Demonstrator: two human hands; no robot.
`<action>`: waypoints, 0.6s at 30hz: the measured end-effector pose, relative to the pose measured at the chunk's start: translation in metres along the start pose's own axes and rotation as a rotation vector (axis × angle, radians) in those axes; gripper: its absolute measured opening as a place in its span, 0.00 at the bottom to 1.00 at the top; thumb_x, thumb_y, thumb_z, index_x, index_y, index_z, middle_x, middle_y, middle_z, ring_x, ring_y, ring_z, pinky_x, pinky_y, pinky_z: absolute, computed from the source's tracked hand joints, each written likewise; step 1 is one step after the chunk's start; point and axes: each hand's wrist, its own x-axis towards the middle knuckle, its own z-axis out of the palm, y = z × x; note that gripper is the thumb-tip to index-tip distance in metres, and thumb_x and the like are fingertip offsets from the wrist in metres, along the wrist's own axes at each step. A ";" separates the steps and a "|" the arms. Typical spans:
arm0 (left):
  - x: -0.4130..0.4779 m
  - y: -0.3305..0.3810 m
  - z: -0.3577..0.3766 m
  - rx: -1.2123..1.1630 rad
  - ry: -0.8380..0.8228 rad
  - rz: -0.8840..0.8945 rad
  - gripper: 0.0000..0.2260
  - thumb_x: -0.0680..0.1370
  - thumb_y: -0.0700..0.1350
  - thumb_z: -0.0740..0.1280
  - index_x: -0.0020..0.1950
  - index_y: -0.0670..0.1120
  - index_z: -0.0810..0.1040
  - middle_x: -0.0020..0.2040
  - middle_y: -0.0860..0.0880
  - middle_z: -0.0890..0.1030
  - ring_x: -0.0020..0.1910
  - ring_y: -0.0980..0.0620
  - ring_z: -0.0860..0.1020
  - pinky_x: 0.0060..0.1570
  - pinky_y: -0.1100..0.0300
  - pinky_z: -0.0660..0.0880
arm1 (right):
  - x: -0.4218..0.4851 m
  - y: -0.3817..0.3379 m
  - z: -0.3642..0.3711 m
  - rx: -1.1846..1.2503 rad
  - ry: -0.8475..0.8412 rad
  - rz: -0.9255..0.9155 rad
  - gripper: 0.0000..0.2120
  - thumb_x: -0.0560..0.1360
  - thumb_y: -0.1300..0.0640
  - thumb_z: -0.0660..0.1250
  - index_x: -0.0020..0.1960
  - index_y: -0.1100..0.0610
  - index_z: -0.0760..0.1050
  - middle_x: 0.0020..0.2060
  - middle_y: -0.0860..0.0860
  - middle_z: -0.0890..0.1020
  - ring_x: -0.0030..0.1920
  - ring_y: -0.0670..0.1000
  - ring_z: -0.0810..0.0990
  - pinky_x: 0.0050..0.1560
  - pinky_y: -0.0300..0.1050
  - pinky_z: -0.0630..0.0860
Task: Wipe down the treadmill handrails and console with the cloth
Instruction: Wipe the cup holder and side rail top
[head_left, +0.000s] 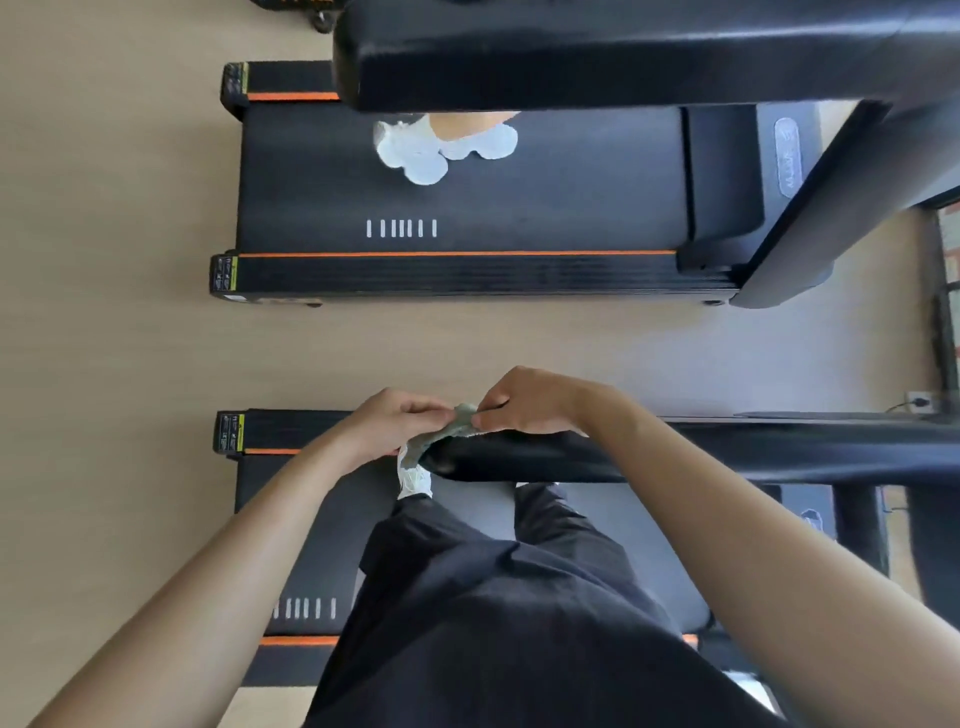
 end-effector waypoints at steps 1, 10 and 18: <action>0.002 0.003 0.001 0.027 -0.015 -0.007 0.08 0.81 0.53 0.68 0.56 0.58 0.86 0.54 0.55 0.86 0.60 0.52 0.82 0.68 0.49 0.72 | 0.000 0.006 -0.002 0.004 -0.009 -0.008 0.19 0.80 0.43 0.64 0.61 0.55 0.82 0.59 0.52 0.81 0.58 0.56 0.78 0.64 0.55 0.74; 0.034 0.055 0.027 0.326 -0.140 -0.083 0.21 0.68 0.70 0.69 0.57 0.65 0.83 0.55 0.61 0.85 0.58 0.58 0.80 0.67 0.50 0.74 | -0.023 0.079 -0.024 0.167 -0.072 -0.051 0.14 0.80 0.45 0.65 0.60 0.50 0.82 0.55 0.45 0.82 0.55 0.49 0.77 0.59 0.46 0.73; 0.068 0.093 0.077 0.390 -0.244 -0.072 0.28 0.65 0.75 0.64 0.61 0.66 0.81 0.57 0.62 0.83 0.59 0.58 0.79 0.67 0.50 0.73 | -0.046 0.153 -0.044 0.264 -0.151 -0.048 0.14 0.77 0.41 0.68 0.60 0.42 0.81 0.54 0.38 0.82 0.57 0.42 0.77 0.66 0.46 0.70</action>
